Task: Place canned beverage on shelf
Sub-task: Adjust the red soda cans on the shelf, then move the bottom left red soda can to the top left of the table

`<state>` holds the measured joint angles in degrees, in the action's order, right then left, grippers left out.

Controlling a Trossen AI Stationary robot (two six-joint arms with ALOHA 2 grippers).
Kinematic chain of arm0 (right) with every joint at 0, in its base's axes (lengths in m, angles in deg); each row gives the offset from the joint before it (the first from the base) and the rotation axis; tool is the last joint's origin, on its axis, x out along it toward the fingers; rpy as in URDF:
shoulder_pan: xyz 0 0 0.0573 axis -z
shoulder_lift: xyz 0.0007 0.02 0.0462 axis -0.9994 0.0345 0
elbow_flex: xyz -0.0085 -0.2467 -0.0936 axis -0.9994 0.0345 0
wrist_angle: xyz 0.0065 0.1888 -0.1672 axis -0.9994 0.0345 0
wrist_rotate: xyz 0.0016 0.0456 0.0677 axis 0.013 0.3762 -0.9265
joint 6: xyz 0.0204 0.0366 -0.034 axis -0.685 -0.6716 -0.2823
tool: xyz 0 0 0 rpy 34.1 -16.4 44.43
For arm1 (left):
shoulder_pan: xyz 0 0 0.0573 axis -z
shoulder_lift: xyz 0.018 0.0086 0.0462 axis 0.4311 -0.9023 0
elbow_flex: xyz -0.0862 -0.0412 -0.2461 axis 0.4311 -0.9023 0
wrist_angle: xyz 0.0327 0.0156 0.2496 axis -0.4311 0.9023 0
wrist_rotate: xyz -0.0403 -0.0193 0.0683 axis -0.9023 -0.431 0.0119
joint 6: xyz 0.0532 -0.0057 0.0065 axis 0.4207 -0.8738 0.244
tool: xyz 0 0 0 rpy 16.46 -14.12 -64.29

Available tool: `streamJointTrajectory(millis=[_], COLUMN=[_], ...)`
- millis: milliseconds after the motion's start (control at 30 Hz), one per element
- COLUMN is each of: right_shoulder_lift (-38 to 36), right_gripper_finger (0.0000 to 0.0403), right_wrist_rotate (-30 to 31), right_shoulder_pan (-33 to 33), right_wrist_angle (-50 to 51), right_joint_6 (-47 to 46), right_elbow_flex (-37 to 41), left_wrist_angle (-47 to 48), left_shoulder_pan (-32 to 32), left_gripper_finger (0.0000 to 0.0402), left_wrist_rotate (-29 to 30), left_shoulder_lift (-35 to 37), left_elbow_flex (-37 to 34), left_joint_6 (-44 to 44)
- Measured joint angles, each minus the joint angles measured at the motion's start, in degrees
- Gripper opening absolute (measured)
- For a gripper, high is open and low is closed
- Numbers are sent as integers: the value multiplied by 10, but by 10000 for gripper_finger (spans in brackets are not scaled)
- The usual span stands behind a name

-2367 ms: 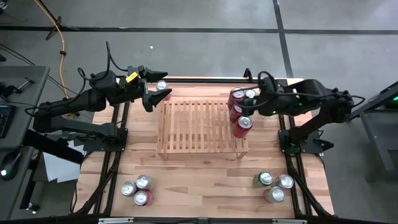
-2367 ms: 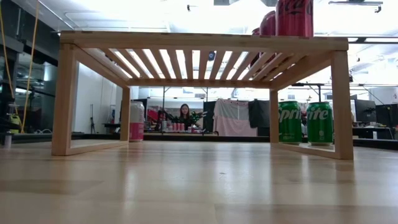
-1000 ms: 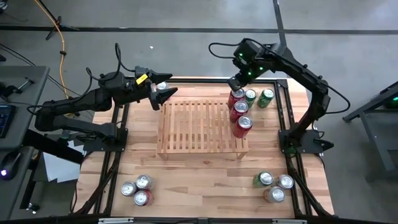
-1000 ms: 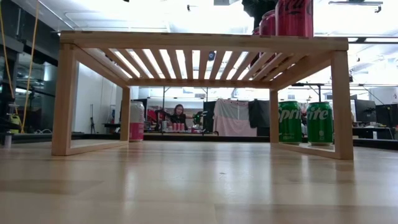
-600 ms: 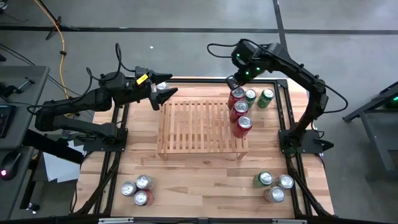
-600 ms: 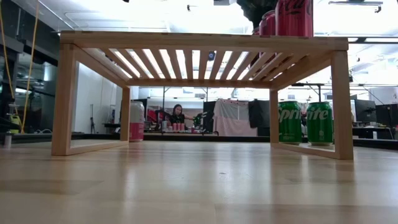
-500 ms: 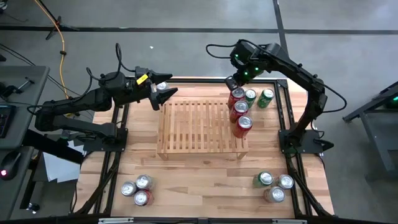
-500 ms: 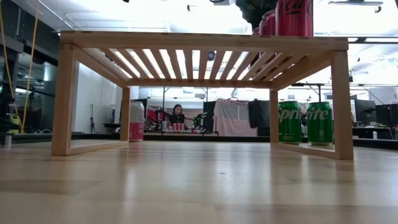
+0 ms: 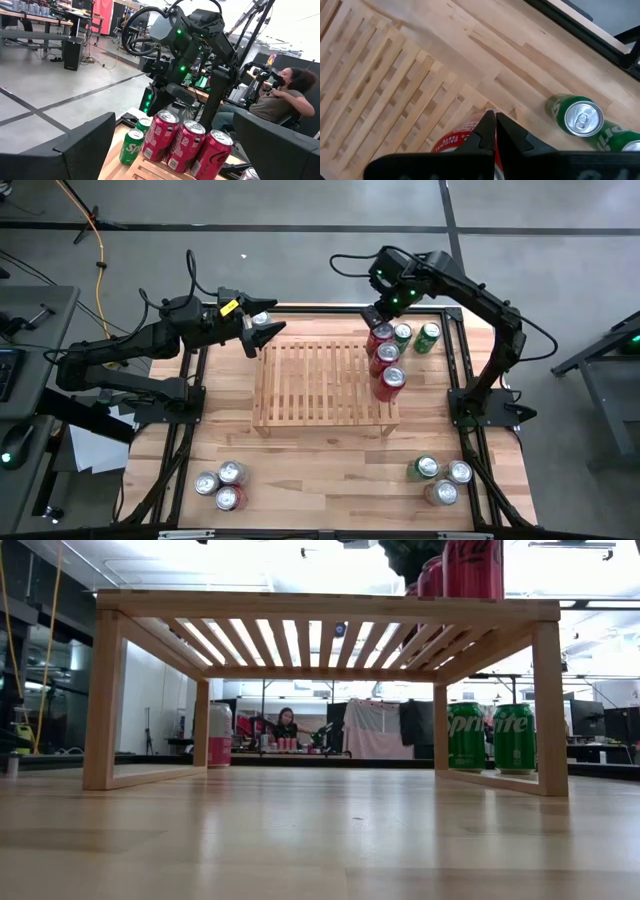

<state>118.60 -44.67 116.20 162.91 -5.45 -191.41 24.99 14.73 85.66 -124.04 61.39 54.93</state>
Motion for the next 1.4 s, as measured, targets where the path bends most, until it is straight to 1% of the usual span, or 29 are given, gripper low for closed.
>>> streamJointTrajectory(millis=[500,567,667,800,933,1000,1067,1133,1233,1400], right_shoulder_lift=[0,-5,-22,-55,-97,-119,-144,-171,-213,-274], right_gripper_finger=[0,0,0,0,0,0,0,0,0,0], right_wrist_rotate=[-2,9,48,89,95,98,114,135,165,231], right_shoulder_pan=[-20,-20,-16,-7,-10,-17,-27,-43,-74,-153], right_wrist_angle=[4,3,-8,-13,-14,-15,-14,-14,-14,-13], right_joint_6=[-3,0,3,13,40,41,43,45,38,-2], right_elbow_flex=[0,0,0,0,0,0,0,0,0,0], left_wrist_angle=[0,0,0,18,57,71,70,68,68,67], left_shoulder_pan=[0,0,0,0,0,0,0,0,0,0], left_gripper_finger=[394,394,394,394,394,394,394,394,394,394], left_wrist_rotate=[0,0,0,0,0,-15,-40,-59,-66,-73], left_shoulder_lift=[0,0,0,4,11,16,21,25,30,37], left_elbow_flex=[0,0,0,0,0,0,0,0,0,0], left_joint_6=[0,0,12,31,31,30,30,20,9,5])
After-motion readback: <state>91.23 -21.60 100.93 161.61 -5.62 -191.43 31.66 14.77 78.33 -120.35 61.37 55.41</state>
